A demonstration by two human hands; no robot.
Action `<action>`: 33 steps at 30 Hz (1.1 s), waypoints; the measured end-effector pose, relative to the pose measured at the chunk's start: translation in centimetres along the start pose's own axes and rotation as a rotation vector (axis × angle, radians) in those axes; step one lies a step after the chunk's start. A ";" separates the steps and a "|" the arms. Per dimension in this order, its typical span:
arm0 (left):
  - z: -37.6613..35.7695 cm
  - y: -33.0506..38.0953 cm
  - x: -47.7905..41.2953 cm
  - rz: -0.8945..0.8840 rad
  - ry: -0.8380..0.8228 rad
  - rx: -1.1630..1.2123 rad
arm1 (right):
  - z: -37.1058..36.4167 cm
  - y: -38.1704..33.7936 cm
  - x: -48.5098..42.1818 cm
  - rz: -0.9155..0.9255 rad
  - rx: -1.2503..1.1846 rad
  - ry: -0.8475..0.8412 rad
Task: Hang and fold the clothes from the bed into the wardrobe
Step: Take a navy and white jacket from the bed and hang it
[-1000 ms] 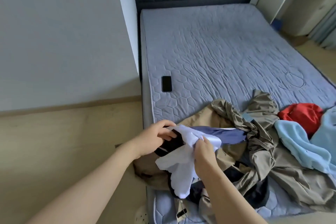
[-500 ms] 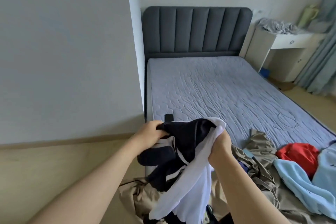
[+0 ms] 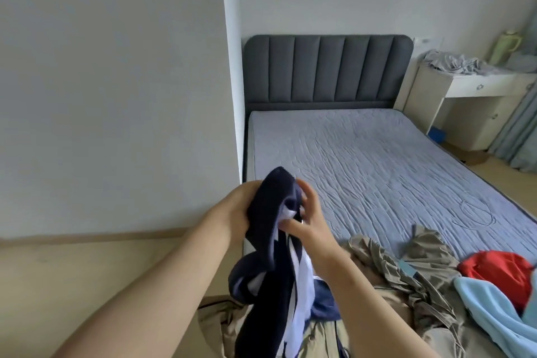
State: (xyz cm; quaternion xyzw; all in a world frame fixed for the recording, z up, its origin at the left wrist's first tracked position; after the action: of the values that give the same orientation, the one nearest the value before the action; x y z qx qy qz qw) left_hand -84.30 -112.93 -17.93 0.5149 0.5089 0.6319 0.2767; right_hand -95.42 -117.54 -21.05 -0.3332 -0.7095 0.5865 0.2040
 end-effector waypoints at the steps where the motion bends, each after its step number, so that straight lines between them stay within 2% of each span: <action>1: -0.3 -0.7 -0.1 0.071 -0.036 0.065 | 0.0 0.5 0.2 -0.016 0.037 -0.015; 5: -0.6 -3.5 0.6 0.191 -0.091 0.092 | 1.4 2.1 1.4 -0.088 0.084 0.067; 10: -0.7 -6.1 1.4 0.257 -0.096 0.190 | 1.4 3.1 1.5 -0.132 0.242 0.020; 14: 0.1 -7.2 1.4 0.160 -0.035 0.253 | 1.3 4.5 2.0 -0.193 0.250 0.061; 17: 0.4 -7.9 2.6 -0.004 -0.111 0.269 | 1.2 5.6 1.7 -0.285 0.159 0.166; 19: 0.8 -9.0 3.5 -0.097 -0.123 0.182 | 0.4 6.5 1.4 -0.347 0.116 0.198; 20: 1.0 -9.6 3.9 -0.125 -0.079 0.097 | -0.3 6.9 1.3 -0.381 0.093 0.199; 22: 2.1 -10.9 4.5 -0.125 0.120 -0.079 | -2.1 7.9 1.3 -0.450 0.041 0.175; 24: 3.7 -12.0 5.3 -0.099 0.297 -0.122 | -4.0 8.5 1.5 -0.501 -0.006 0.159; 27: 6.8 -13.7 6.5 -0.072 0.376 -0.139 | -6.7 8.9 1.2 -0.547 -0.079 0.171; 30: 9.8 -15.8 8.0 0.078 0.387 -0.313 | -9.9 8.8 0.5 -0.595 -0.174 0.119; 33: 13.7 -17.2 10.2 0.130 0.552 -0.250 | -14.0 8.6 -0.2 -0.609 -0.200 0.044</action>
State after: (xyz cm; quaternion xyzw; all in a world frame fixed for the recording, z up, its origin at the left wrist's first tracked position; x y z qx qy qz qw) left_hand -77.77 -93.48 -30.76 0.3175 0.4492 0.8219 0.1480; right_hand -83.75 -107.15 -26.18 -0.1366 -0.8262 0.4186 0.3515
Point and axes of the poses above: each hand's wrist, its own x-axis away from the middle knuckle, its own z-axis out of the back of the hand, y = z × x, the point moved 5 cm from there along -x, towards the middle knuckle, and after that the axes turned 7 degrees about -x, right-handed, at the moved point
